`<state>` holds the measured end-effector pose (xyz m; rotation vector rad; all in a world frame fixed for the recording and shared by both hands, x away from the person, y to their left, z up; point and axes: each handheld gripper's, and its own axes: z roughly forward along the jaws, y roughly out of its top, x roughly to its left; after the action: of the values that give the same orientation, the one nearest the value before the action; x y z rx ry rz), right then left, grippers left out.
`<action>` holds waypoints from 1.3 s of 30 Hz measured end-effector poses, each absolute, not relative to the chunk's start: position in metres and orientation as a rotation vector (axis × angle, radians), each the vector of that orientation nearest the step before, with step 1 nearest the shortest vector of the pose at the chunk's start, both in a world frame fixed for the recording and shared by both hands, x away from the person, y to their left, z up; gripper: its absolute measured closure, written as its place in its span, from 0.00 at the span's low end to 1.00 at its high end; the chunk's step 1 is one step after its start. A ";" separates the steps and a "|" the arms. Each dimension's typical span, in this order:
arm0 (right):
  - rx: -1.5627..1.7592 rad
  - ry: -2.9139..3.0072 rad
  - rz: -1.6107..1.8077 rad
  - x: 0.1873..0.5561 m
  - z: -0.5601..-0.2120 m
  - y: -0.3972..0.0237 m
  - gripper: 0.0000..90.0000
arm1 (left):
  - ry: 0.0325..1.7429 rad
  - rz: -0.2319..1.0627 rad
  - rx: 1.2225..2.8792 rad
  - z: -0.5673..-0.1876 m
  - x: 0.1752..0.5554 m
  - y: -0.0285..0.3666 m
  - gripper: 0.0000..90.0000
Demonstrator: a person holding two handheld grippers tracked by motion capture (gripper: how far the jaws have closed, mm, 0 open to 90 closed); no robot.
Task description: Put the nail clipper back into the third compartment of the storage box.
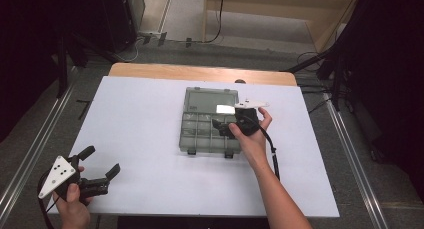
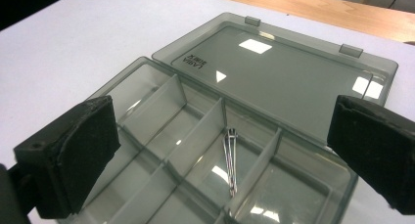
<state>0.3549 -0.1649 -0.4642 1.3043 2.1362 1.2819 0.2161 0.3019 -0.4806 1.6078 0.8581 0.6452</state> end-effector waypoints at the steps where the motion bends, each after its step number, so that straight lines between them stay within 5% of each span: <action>1: 1.301 2.131 1.280 0.353 -0.464 -0.167 0.00 | 0.859 0.646 1.608 -0.480 0.216 0.302 0.00; 39: 1.338 2.028 1.324 0.280 -0.476 -0.225 0.00 | 0.849 0.645 1.625 -0.483 0.215 0.297 0.00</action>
<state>0.2796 -0.2251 -0.4757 1.3382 2.0281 1.3244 0.2155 0.2975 -0.4831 1.6250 0.8488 0.6449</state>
